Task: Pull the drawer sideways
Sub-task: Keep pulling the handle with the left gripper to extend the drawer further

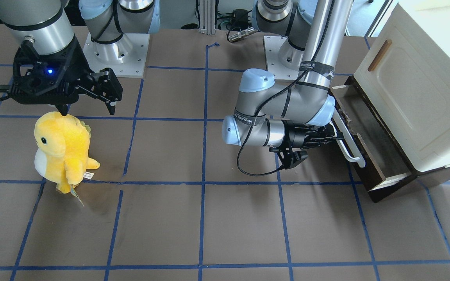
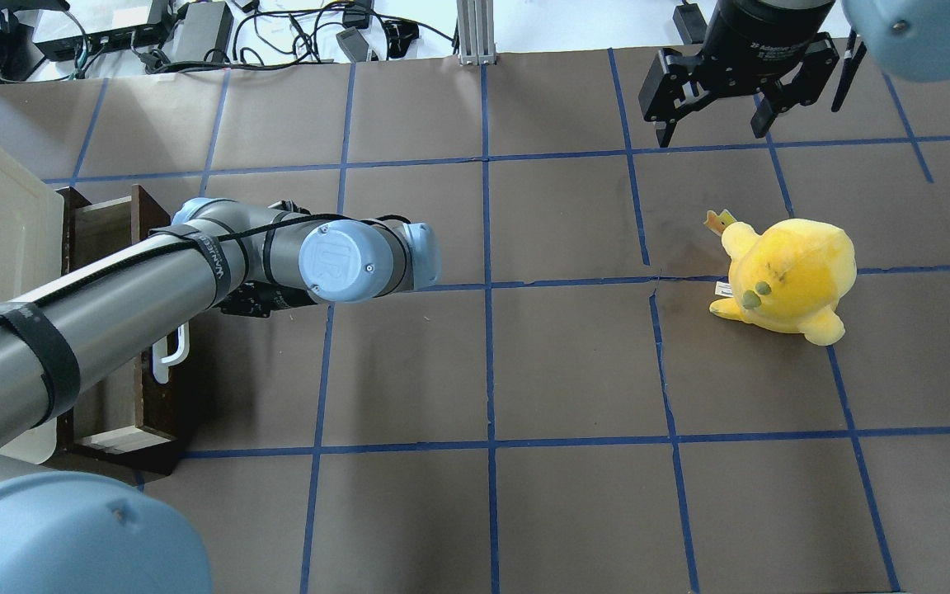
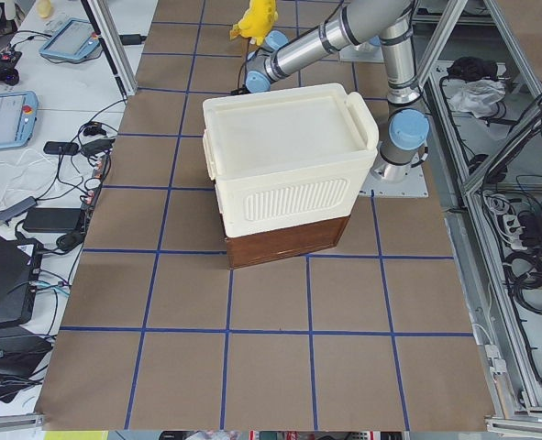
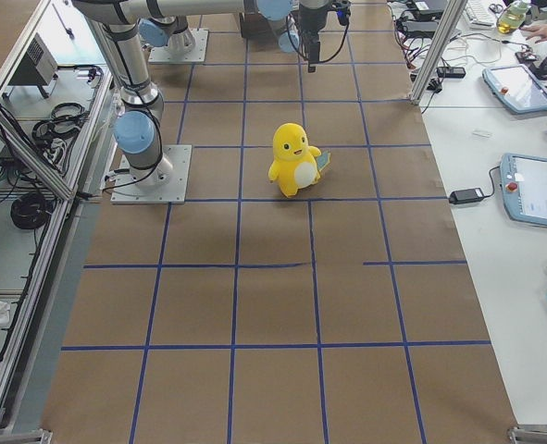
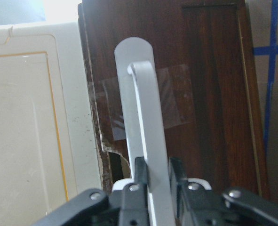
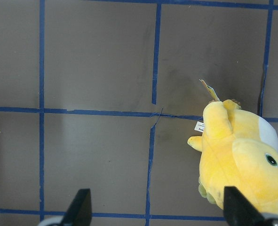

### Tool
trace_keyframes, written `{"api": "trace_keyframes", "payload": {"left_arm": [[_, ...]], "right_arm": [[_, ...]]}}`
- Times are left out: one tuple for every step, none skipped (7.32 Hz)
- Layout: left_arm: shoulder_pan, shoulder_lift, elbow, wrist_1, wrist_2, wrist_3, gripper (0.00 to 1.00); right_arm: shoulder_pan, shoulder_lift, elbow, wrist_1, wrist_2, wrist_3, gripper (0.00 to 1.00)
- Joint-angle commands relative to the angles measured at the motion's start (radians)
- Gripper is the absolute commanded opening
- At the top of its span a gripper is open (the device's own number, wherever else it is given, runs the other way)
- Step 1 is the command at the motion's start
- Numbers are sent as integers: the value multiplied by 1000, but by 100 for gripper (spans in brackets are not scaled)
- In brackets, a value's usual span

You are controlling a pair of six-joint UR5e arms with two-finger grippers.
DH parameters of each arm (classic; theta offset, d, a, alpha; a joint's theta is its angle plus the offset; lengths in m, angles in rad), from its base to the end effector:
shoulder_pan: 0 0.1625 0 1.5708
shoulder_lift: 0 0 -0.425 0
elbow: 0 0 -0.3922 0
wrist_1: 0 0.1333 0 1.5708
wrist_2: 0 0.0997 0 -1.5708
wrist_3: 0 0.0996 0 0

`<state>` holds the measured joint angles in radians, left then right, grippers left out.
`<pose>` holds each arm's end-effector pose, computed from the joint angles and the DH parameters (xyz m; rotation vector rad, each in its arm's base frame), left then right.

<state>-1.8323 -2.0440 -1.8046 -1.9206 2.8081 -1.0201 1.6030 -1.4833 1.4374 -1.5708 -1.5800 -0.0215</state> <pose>-0.1704 -0.4850 0.1832 0.0252 1.7327 0.0678 0.1495 -0.5286 0.5090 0.0837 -3.1307 0.0720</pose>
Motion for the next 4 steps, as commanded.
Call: {"api": "trace_keyframes", "payload": {"left_arm": [[-2, 1, 1, 2, -2, 0, 15], [-2, 1, 1, 2, -2, 0, 15], [-4, -1, 1, 3, -2, 0, 15], [-7, -1, 2, 3, -4, 0, 15]], "right_arm": [[0, 0, 0, 0, 0, -2, 100], [0, 0, 0, 0, 0, 0, 100], [0, 0, 0, 0, -2, 0, 100], [0, 0, 0, 0, 0, 0, 100]]}}
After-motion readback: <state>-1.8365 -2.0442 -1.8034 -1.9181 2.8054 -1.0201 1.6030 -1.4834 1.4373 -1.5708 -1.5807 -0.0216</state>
